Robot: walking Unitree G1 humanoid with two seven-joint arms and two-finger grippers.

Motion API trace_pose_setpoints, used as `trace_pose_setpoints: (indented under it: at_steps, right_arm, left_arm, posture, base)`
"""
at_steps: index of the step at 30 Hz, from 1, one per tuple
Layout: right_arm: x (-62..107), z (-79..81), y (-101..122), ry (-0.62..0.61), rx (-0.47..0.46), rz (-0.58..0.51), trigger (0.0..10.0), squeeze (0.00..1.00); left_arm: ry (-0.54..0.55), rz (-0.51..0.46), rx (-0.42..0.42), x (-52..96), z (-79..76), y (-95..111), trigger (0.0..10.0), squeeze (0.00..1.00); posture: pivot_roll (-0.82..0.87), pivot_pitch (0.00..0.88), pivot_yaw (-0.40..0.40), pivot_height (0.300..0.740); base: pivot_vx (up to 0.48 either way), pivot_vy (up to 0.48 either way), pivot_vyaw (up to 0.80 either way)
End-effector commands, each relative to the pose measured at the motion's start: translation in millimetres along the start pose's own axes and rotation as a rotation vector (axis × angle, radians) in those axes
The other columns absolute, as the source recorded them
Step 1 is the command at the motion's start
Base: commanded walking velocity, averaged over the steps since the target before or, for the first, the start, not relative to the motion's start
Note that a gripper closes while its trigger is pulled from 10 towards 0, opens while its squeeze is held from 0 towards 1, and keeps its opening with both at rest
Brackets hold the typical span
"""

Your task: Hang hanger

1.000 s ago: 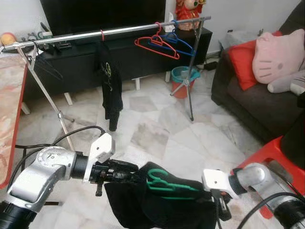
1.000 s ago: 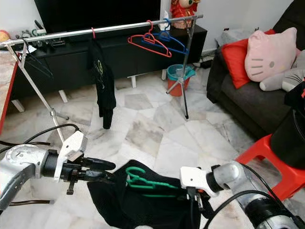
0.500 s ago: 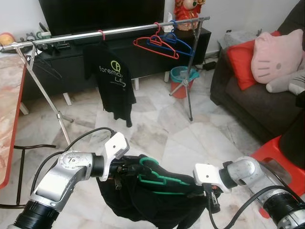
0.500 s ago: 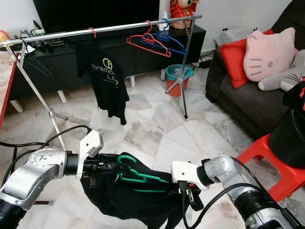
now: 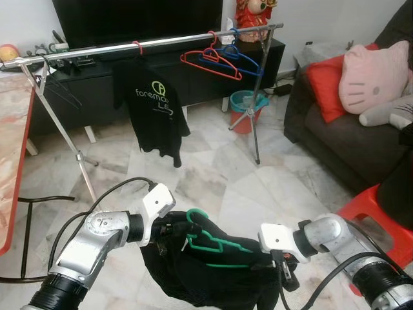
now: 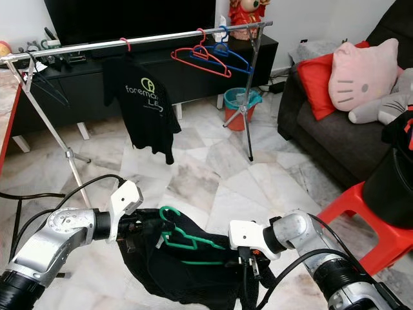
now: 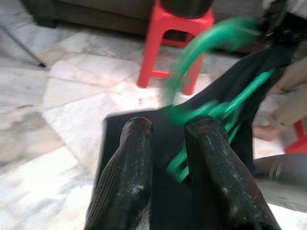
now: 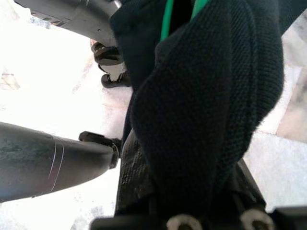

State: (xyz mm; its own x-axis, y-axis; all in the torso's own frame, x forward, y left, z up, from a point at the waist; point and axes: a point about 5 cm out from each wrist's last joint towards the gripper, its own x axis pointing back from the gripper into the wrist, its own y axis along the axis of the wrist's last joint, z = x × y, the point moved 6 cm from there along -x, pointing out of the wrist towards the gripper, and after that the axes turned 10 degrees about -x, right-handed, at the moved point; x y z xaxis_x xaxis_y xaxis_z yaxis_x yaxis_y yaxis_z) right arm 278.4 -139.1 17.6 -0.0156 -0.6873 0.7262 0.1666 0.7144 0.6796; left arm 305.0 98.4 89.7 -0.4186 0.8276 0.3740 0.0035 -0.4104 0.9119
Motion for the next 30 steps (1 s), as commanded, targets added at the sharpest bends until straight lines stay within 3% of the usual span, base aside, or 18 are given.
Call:
trace_pose_setpoints:
  at_steps: [1,8,13,23,30]
  right_arm:
    - [4.7,-5.2,9,-0.015,0.044,-0.016,0.0,0.00]
    - [-0.1,-5.5,-1,-0.034,0.017,0.003,0.0,0.00]
    - [0.1,-8.0,-4,-0.054,0.010,0.001,0.0,0.00]
    - [-1.0,-7.5,1,-0.030,0.027,-0.002,0.0,0.00]
    - [-4.2,-13.9,8,-0.058,0.046,-0.010,0.0,0.00]
  left_arm:
    - [0.055,0.051,0.000,11.7,11.7,-11,10.0,0.00]
    - [-0.022,-0.005,0.031,30.0,4.1,0,10.0,0.00]
    - [-0.074,0.040,0.026,37.7,-3.0,-8,10.0,0.00]
    - [-0.180,-0.007,0.052,21.3,-26.2,2,10.0,0.00]
    - [-0.211,-0.024,0.062,13.1,-32.5,5,10.0,0.00]
  posture:
    - [0.07,0.000,-0.047,0.740]
    - [0.08,0.000,-0.052,0.740]
    - [0.08,0.000,-0.054,0.740]
    - [0.08,0.000,-0.064,0.740]
    - [0.08,0.000,-0.066,0.740]
  base:
    - [0.000,0.000,0.00]
    - [0.000,0.000,0.00]
    - [0.000,0.000,0.00]
    - [0.000,0.000,0.00]
    - [0.000,0.000,0.00]
